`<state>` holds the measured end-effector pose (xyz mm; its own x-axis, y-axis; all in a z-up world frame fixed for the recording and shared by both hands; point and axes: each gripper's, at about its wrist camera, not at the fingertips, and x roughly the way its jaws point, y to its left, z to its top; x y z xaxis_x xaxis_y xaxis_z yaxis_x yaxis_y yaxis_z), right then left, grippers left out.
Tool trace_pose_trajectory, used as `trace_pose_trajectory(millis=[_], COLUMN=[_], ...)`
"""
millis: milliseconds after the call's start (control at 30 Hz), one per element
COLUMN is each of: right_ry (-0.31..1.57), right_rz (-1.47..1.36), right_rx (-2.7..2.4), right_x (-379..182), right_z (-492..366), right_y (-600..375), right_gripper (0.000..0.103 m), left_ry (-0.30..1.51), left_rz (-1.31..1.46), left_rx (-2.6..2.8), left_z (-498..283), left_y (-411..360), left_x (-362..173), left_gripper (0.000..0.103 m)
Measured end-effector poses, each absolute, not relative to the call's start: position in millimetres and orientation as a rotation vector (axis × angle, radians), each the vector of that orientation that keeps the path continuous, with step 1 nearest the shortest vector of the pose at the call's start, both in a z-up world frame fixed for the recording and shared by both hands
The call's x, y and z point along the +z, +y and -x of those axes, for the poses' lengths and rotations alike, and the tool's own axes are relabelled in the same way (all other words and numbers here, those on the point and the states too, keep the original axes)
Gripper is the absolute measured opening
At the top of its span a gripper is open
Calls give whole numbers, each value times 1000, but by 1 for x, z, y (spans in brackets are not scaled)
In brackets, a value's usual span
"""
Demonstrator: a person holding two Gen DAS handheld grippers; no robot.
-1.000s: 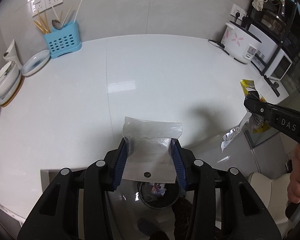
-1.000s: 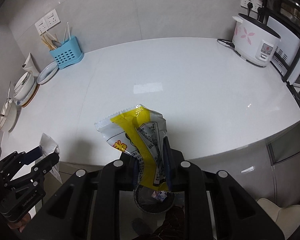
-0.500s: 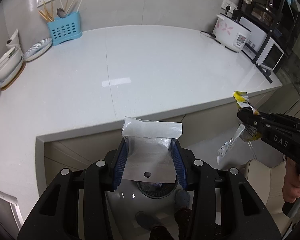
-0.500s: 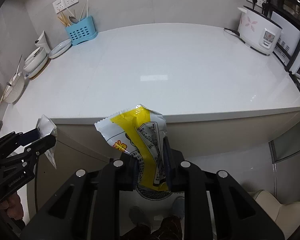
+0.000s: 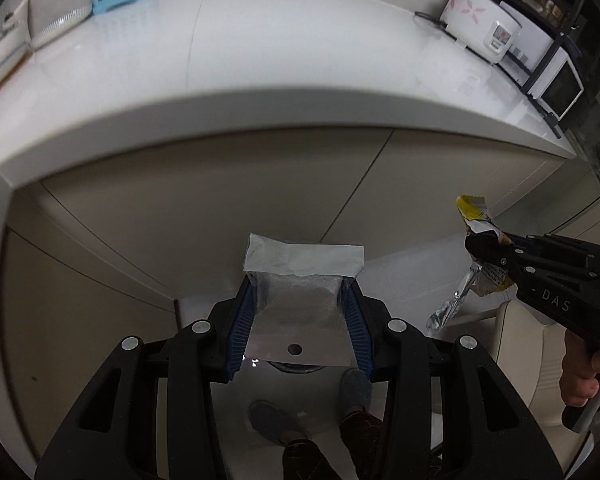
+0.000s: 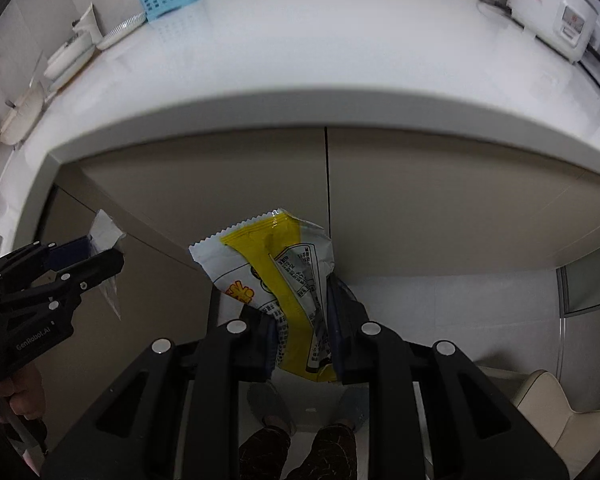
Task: Collect trash
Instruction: 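Carry the clear bag and snack packet down over the wastebasket, then open the right tool to drop the packet while the left tool releases the clear bag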
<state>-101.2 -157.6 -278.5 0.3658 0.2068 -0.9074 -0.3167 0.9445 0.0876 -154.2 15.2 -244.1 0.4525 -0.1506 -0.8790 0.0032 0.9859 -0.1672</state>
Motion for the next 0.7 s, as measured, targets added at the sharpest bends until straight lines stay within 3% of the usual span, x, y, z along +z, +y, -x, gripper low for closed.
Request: trace_pose_trajectory(millis=[700], right_ry=[1267], right_rz=[171], right_rx=[441], right_x=[-576], right_z=[69], right_y=[-170], right_gripper=[19], left_ry=[1250], left_rz=[237], left_rx=[-50], left_z=[145], left_y=[-17], left_x=[-534], left_gripper=[42])
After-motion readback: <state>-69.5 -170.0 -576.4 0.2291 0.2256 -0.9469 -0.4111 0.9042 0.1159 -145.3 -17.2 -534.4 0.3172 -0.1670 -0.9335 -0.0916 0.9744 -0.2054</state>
